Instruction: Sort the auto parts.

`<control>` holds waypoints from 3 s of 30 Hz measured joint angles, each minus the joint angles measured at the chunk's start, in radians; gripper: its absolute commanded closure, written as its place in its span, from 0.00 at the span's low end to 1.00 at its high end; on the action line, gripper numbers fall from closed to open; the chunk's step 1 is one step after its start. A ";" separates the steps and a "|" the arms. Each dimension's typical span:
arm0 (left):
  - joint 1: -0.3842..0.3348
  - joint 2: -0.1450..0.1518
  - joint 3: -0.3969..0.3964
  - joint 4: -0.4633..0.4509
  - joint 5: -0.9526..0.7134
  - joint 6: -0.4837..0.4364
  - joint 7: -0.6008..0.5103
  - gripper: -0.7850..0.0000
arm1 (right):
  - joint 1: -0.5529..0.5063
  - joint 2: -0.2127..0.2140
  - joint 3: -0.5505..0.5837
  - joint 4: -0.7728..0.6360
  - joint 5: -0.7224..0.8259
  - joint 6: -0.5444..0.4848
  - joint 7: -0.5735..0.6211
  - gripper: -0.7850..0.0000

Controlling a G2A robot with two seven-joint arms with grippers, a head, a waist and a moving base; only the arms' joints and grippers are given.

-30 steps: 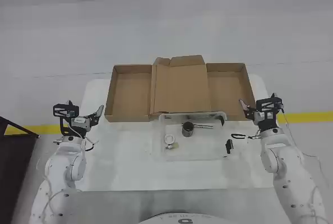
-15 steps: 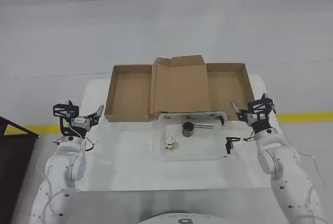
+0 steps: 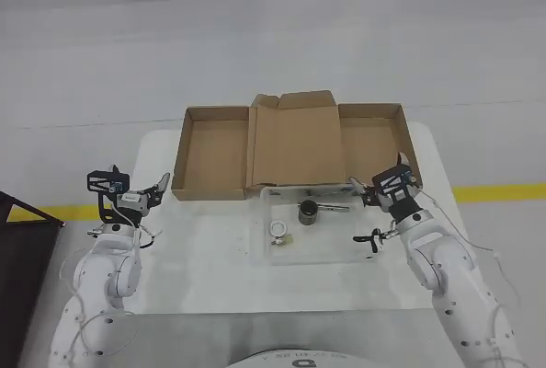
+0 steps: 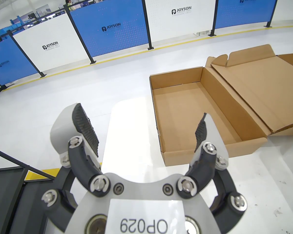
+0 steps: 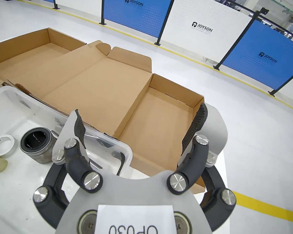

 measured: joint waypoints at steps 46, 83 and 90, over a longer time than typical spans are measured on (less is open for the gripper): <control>0.000 0.000 0.000 0.000 0.000 0.000 0.000 0.00 | 0.249 0.011 -0.297 0.158 0.052 -0.443 0.423 0.25; 0.000 0.000 0.000 0.000 0.000 0.000 0.000 0.00 | 0.350 -0.009 -0.419 0.283 0.066 -0.378 0.445 1.00; 0.000 0.000 0.000 0.000 0.000 0.000 0.000 0.00 | 0.299 0.010 -0.351 0.223 0.110 -0.438 0.398 1.00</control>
